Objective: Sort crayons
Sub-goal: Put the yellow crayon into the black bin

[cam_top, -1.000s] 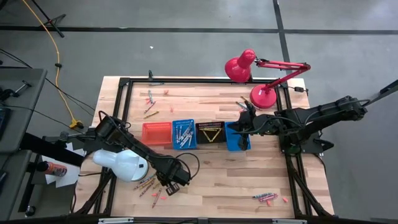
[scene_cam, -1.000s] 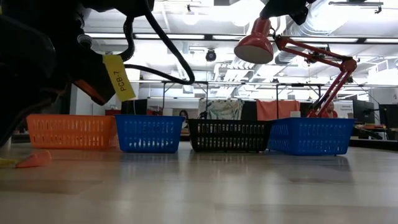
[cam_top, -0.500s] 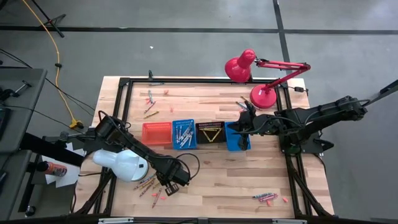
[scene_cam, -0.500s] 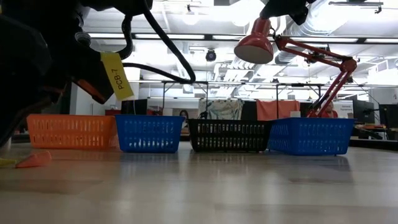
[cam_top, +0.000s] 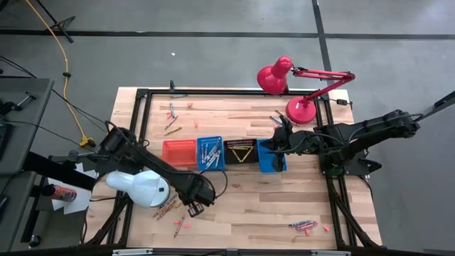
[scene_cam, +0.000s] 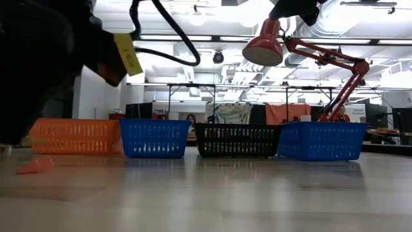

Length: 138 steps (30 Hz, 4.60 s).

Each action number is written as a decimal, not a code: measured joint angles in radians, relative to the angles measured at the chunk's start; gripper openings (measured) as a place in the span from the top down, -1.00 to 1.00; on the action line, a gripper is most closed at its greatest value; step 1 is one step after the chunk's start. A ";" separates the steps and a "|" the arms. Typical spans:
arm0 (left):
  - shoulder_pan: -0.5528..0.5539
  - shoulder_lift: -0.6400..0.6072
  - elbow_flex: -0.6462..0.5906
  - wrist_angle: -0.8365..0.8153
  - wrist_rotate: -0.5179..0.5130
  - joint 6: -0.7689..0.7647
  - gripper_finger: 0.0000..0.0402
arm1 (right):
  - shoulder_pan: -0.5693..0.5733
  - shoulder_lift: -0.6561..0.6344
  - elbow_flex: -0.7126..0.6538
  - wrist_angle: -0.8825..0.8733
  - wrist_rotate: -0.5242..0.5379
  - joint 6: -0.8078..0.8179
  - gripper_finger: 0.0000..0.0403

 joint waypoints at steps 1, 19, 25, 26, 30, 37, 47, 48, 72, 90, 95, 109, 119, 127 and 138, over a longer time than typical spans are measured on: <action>0.003 -0.010 -0.001 -0.004 -0.001 0.001 0.99 | 0.000 0.000 0.000 0.000 0.000 0.000 1.00; 0.150 -0.255 0.003 0.398 -0.364 0.241 0.99 | 0.000 0.000 0.000 -0.005 -0.004 0.000 1.00; 0.215 -0.285 0.003 0.584 -0.421 0.381 1.00 | 0.000 0.000 0.000 -0.005 -0.022 0.000 1.00; 0.223 -0.288 0.003 0.595 -0.421 0.395 1.00 | 0.000 0.000 0.000 -0.005 -0.025 0.000 1.00; 0.243 -0.289 0.003 0.591 -0.418 0.412 1.00 | 0.000 0.000 0.000 -0.008 -0.055 0.031 1.00; 0.230 -0.289 0.003 0.580 -0.417 0.412 1.00 | 0.029 0.010 0.000 -0.071 -0.177 0.309 1.00; 0.226 -0.289 0.004 0.595 -0.418 0.412 1.00 | 0.301 0.207 0.000 -0.339 -0.232 1.013 0.93; 0.226 -0.289 0.004 0.595 -0.418 0.412 1.00 | 0.338 0.237 0.000 -0.359 -0.235 1.094 0.89; 0.226 -0.289 0.004 0.598 -0.356 0.467 1.00 | 0.531 0.551 0.000 -0.520 -0.426 1.937 0.15; 0.228 -0.289 0.004 0.603 -0.331 0.472 1.00 | 0.580 0.557 -0.170 -0.280 -0.562 1.991 0.19; 0.229 -0.289 0.004 0.604 -0.329 0.456 1.00 | 0.552 0.533 -0.205 -0.238 -0.552 1.931 0.45; 0.229 -0.297 0.004 0.622 -0.329 0.448 1.00 | 0.552 0.476 -0.246 -0.210 -0.500 1.786 0.98; 0.248 -0.508 0.005 0.667 -0.337 0.561 1.00 | 0.534 0.244 -0.210 -0.233 -0.127 1.495 0.99; 0.236 -0.705 0.006 0.695 -0.483 0.679 1.00 | 0.400 0.024 -0.195 -0.049 0.173 0.885 1.00; 0.185 -0.746 -0.084 0.847 -0.458 0.840 1.00 | 0.130 0.026 -0.193 0.507 0.052 0.062 1.00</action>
